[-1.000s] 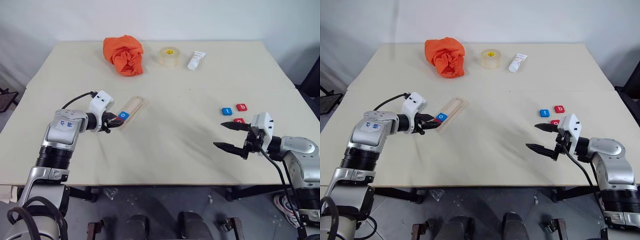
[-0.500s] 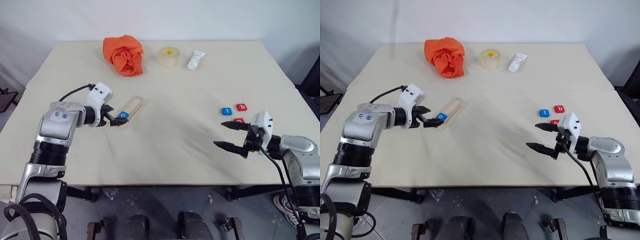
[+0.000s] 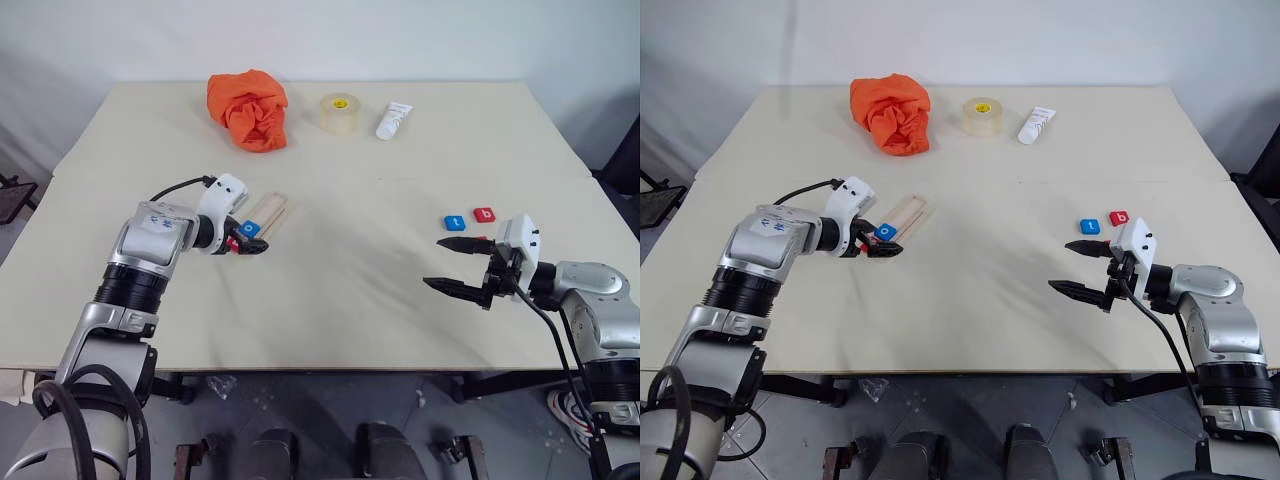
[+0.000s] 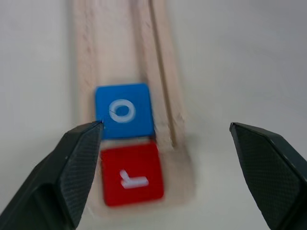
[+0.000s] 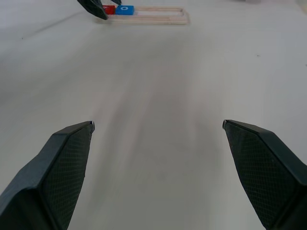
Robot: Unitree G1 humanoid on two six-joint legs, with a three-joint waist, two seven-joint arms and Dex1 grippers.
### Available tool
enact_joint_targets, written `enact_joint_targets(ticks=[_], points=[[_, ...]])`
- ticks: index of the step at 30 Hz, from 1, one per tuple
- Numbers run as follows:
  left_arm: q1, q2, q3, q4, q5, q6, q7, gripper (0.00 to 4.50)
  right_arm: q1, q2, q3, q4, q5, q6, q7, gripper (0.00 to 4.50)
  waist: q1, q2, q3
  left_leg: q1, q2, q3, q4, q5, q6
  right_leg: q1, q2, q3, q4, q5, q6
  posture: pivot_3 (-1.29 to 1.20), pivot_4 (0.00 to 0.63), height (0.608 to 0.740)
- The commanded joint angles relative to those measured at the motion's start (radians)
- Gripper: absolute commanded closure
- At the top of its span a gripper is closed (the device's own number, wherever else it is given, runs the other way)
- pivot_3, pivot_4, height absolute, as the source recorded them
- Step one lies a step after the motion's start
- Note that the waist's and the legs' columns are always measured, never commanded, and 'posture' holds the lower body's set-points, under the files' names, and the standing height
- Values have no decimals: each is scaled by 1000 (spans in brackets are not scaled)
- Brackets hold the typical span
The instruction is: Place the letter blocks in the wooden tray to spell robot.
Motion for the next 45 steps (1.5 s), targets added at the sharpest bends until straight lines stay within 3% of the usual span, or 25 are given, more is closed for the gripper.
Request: enact_joint_targets(ticks=[1, 7, 24, 45], points=[[-25, -11, -1, 65, 30, -44, 23, 26, -3, -9, -11, -14, 9, -8, 7, 0, 0, 0, 0, 0, 0, 0, 0, 0, 0, 0, 0, 0, 1, 0, 0, 0, 150, 740], [-41, -13, 6, 68, 38, -44, 27, 26, 7, -15, -18, -28, 13, -2, 4, 0, -1, 0, 0, 0, 0, 0, 1, 0, 0, 0, 0, 0, 2, 0, 0, 0, 150, 740], [-41, 48, 25, -157, 33, 109, 38, 26, 4, -23, -16, -32, 12, 4, 12, 0, -1, -1, 1, -1, 0, 0, 1, 0, 0, -1, 0, 0, 2, 0, 0, 0, 150, 740], [-6, 67, 22, -89, 25, 165, 65, 26, -16, -21, -9, -18, 3, 6, 23, 0, -1, -1, 1, -1, 0, 0, 1, 0, 0, -1, 0, 0, 2, 0, 0, 0, 150, 740]])
